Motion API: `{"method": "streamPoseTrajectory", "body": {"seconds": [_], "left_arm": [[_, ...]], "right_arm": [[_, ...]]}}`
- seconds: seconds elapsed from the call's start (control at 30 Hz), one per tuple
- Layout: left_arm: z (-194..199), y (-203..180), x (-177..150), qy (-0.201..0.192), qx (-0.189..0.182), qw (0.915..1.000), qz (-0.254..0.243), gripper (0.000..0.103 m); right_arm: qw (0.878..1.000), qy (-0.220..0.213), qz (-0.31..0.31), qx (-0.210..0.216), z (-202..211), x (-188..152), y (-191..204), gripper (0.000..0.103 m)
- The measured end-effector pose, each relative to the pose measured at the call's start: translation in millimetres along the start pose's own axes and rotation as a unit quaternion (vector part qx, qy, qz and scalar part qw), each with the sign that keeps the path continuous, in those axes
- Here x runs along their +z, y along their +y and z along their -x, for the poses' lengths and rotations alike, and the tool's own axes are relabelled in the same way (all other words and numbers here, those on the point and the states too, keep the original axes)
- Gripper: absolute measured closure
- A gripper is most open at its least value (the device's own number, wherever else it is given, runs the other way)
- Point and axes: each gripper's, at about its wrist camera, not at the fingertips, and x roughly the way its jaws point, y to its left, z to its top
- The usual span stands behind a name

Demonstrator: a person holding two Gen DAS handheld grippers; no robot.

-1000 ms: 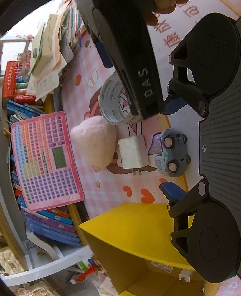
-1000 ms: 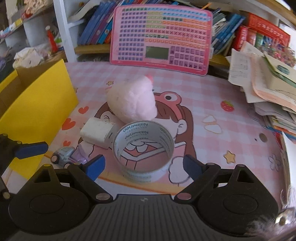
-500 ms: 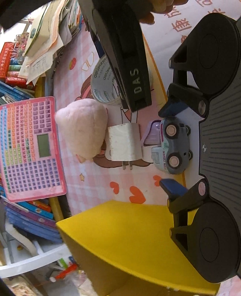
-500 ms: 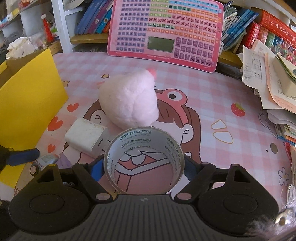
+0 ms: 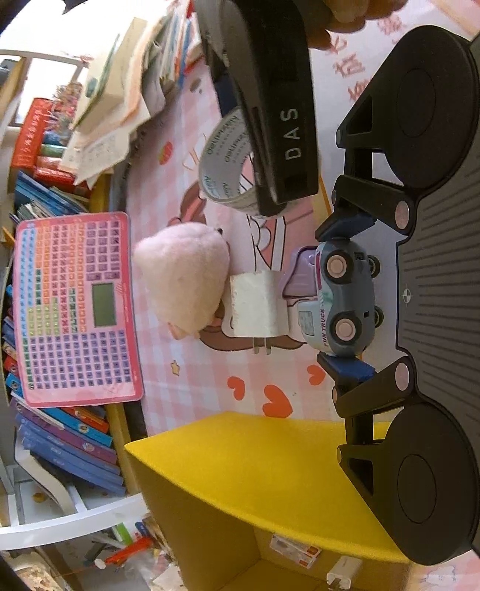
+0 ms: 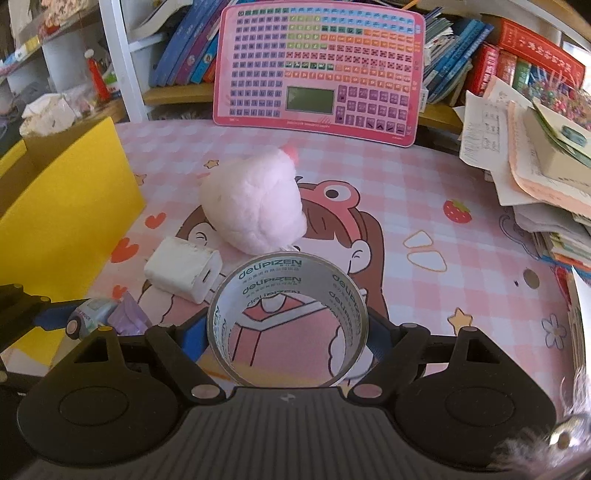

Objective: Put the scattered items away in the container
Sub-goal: 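Grasp the grey tape roll with the right tool while the left tool grasps the grey toy truck, then carry the tape roll and toy truck toward the yellow box with both tools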

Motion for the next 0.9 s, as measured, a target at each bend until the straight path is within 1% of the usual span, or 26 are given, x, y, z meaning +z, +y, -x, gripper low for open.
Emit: {"method": "streamPoseTrajectory", "body": {"seconds": [0.23,0.53,0.73,0.9], "left_arm": [[30,3,-8,-0.009,-0.038,0.9992,0.0,0.039],[62,11,-27,-0.014,-0.082,0.9965,-0.008,0.039],[82,23,-42,-0.022,-0.113,0.9932,-0.014,0.039],[101,44,-55,-0.029,-0.126,0.9915,-0.015,0.039]], "right_arm": [[1.0,-0.012,-0.029,0.001,31,-20,2,0.021],[0.999,-0.008,-0.053,-0.008,60,-49,18,0.021],[0.997,-0.014,-0.07,-0.028,81,-65,37,0.021],[0.996,-0.019,-0.078,-0.045,101,-78,58,0.021]]}}
